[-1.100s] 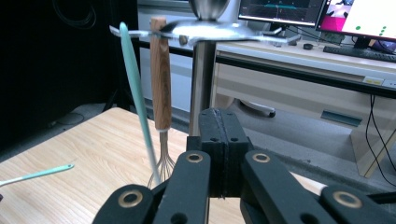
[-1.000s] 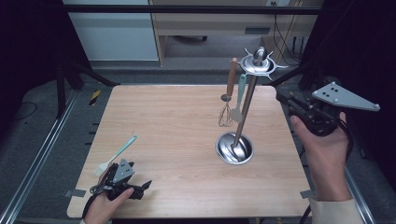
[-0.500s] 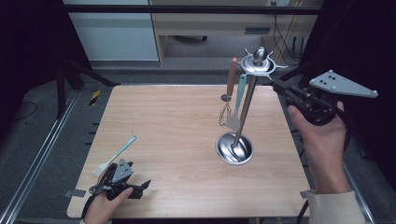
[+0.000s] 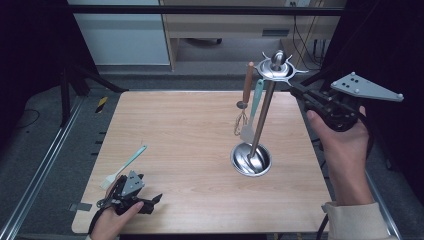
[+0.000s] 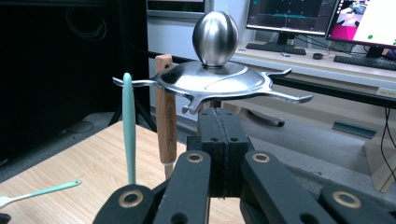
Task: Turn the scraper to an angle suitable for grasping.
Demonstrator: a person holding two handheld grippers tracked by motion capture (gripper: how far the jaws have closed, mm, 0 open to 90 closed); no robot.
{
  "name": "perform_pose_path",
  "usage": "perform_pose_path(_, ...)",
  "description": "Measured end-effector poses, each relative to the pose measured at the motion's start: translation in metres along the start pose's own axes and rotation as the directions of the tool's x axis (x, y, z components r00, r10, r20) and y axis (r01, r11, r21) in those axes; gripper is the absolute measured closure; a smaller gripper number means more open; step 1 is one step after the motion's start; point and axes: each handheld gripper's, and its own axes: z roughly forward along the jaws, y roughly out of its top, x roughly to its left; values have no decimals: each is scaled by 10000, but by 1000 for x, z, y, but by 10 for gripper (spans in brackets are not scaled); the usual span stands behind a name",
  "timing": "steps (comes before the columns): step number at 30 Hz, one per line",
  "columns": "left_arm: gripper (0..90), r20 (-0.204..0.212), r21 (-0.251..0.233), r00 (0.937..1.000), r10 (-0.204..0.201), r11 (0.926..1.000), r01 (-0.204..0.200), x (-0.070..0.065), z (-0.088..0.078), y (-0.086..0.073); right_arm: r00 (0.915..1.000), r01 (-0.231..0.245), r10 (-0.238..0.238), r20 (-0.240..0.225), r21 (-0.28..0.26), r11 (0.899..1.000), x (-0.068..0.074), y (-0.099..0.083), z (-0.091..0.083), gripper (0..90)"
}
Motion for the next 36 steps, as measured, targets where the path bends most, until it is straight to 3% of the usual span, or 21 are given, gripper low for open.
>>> perform_pose_path(15, 62, 8, 48, 10000, 63, 10000, -63, -1, 1, 0, 9999, 95, -96, -125, -120, 9999, 4, 2, -1, 900)
perform_pose_path(36, 62, 103, 150, 9999, 127, 9998, -129, -2, 3, 0, 9974, 675, -676, -253, -53, 9977, 27, 8, 10, 900)
